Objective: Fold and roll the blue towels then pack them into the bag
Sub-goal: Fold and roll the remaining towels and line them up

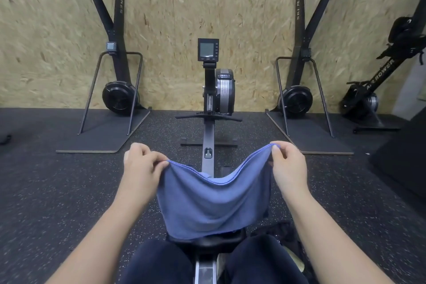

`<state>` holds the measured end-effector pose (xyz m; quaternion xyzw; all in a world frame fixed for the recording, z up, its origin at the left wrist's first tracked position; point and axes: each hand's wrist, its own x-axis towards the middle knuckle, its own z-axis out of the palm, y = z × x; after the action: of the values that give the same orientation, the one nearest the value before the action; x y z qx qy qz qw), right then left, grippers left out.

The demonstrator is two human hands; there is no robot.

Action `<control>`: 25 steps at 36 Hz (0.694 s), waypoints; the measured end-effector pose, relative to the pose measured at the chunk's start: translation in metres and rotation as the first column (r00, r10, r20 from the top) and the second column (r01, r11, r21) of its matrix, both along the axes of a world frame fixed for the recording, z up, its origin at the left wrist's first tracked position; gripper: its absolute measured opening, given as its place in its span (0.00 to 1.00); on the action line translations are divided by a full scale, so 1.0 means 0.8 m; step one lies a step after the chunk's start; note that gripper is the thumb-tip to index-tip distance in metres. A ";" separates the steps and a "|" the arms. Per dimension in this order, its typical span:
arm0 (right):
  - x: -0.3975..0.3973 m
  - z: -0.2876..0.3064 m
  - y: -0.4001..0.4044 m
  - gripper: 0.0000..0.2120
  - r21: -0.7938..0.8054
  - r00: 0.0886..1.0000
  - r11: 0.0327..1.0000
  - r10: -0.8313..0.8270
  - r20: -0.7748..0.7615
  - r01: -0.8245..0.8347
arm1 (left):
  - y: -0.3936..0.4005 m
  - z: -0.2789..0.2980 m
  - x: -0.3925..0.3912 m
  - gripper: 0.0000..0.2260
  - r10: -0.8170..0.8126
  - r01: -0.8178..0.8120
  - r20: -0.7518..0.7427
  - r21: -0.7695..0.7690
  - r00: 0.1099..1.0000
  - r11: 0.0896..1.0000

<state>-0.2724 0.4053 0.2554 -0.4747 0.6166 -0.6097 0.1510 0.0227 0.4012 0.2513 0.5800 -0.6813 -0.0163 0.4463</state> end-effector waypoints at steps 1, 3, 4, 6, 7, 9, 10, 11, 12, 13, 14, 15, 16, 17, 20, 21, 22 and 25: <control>0.000 0.000 0.000 0.09 0.000 1.000 1.000 -0.006 0.000 0.006 | 0.000 -0.002 -0.001 0.03 0.012 -0.012 0.005 0.015 1.000 1.000; -0.002 0.002 0.001 0.09 -0.001 1.000 1.000 -0.016 0.010 0.016 | -0.001 -0.004 0.000 0.04 0.007 -0.007 0.018 0.025 1.000 1.000; -0.004 0.002 0.001 0.09 -0.003 1.000 1.000 -0.019 0.020 0.019 | -0.001 -0.004 0.002 0.04 0.000 -0.001 0.010 0.034 1.000 0.999; -0.007 0.003 0.003 0.09 -0.005 0.998 1.000 -0.030 0.050 0.030 | -0.003 -0.004 0.006 0.06 0.006 -0.005 -0.025 0.051 1.000 0.999; -0.010 0.003 0.004 0.09 -0.007 0.997 0.999 -0.036 0.062 0.037 | -0.003 -0.004 0.009 0.06 0.022 -0.018 -0.056 0.067 0.998 0.998; -0.014 0.002 0.006 0.09 -0.016 0.998 0.998 -0.054 0.042 0.055 | -0.002 -0.004 0.011 0.06 0.058 -0.046 -0.118 0.102 0.991 0.994; -0.015 0.001 0.007 0.09 -0.014 0.998 0.998 -0.066 0.006 0.066 | -0.002 -0.004 0.012 0.06 0.070 -0.055 -0.139 0.112 0.988 0.992; -0.015 0.000 0.008 0.09 -0.006 0.997 0.997 -0.076 -0.032 0.075 | -0.001 -0.003 0.012 0.05 0.078 -0.059 -0.158 0.119 0.984 0.991; -0.015 -0.002 0.009 0.09 0.001 0.995 0.996 -0.085 -0.054 0.086 | 0.000 -0.003 0.011 0.05 0.085 -0.062 -0.186 0.125 0.979 0.990; -0.015 -0.003 0.010 0.09 0.005 0.994 0.996 -0.091 -0.055 0.091 | 0.001 -0.003 0.010 0.04 0.094 -0.067 -0.224 0.129 0.970 0.989; -0.014 -0.004 0.011 0.09 0.007 0.995 0.996 -0.093 -0.040 0.094 | 0.002 -0.001 0.010 0.04 0.106 -0.074 -0.263 0.129 0.959 0.989; -0.013 -0.004 0.013 0.08 0.008 0.996 0.996 -0.092 -0.021 0.092 | 0.004 0.000 0.009 0.05 0.114 -0.079 -0.296 0.128 0.948 0.989; -0.012 -0.003 0.015 0.08 0.012 0.996 0.996 -0.088 0.000 0.088 | 0.006 0.001 0.009 0.06 0.119 -0.083 -0.321 0.126 0.939 0.989; -0.010 -0.002 0.016 0.08 0.019 0.997 0.997 -0.081 0.014 0.081 | 0.008 0.002 0.008 0.07 0.122 -0.085 -0.338 0.122 0.933 0.989; -0.001 0.002 0.017 0.08 0.059 0.998 0.997 -0.052 0.025 0.051 | 0.011 0.006 0.004 0.08 0.112 -0.078 -0.369 0.105 0.923 0.991; 0.002 0.003 0.017 0.09 0.078 0.999 0.996 -0.043 0.019 0.042 | 0.012 0.008 0.002 0.09 0.103 -0.069 -0.381 0.103 0.919 0.992; 0.004 0.003 0.015 0.09 0.098 0.999 0.994 -0.040 0.010 0.039 | 0.012 0.010 0.001 0.09 0.093 -0.055 -0.401 0.103 0.911 0.993; 0.008 0.002 0.010 0.10 0.122 0.999 0.992 -0.036 -0.007 0.037 | 0.013 0.017 -0.002 0.08 0.039 0.005 -0.487 0.089 0.873 0.996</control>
<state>-0.2660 0.4129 0.2569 -0.4545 0.6617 -0.5725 0.1671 0.0210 0.4114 0.2646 0.5820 -0.5402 -0.1879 0.5781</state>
